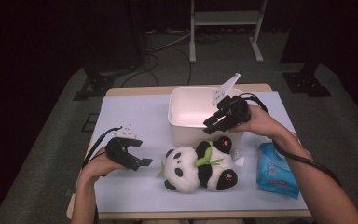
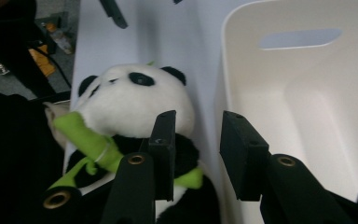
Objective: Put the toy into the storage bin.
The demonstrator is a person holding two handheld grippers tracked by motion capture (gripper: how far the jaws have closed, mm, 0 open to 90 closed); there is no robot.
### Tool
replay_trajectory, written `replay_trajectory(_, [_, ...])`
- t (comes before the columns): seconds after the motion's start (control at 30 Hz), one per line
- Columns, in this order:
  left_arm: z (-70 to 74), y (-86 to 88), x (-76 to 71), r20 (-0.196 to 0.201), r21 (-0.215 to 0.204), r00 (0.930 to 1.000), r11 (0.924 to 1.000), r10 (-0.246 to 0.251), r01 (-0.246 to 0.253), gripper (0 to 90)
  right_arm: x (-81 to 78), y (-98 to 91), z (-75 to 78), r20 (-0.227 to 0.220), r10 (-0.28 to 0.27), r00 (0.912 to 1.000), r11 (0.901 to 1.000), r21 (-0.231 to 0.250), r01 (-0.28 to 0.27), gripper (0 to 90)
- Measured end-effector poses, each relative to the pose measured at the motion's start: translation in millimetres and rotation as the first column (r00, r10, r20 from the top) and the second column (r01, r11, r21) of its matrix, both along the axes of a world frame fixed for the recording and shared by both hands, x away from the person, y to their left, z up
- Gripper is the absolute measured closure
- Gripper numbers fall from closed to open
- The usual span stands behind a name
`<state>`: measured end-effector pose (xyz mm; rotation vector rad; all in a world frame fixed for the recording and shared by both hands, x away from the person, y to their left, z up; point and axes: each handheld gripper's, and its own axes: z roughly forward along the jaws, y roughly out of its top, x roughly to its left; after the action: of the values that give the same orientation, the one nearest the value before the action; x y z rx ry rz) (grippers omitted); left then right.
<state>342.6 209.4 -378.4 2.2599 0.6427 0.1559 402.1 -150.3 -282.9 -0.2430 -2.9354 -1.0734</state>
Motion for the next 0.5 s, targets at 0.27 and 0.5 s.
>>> replay_trajectory(0.27, [-0.5, 0.4, -0.5, -0.004, 0.01, 1.0, 1.0, -0.001, 0.001, 11.1, -27.0, 4.4, -11.2, -0.039, 0.065, 0.9971, 0.9974, -0.028, -0.066, 61.9])
replay_trajectory(0.5, [1.4, 2.7, -2.6, -0.001, -0.016, 1.0, 0.9999, -0.005, 0.005, 10.9, -39.7, 6.3, -16.9, -0.054, 0.085, 0.9949, 0.9958, -0.031, -0.087, 60.9])
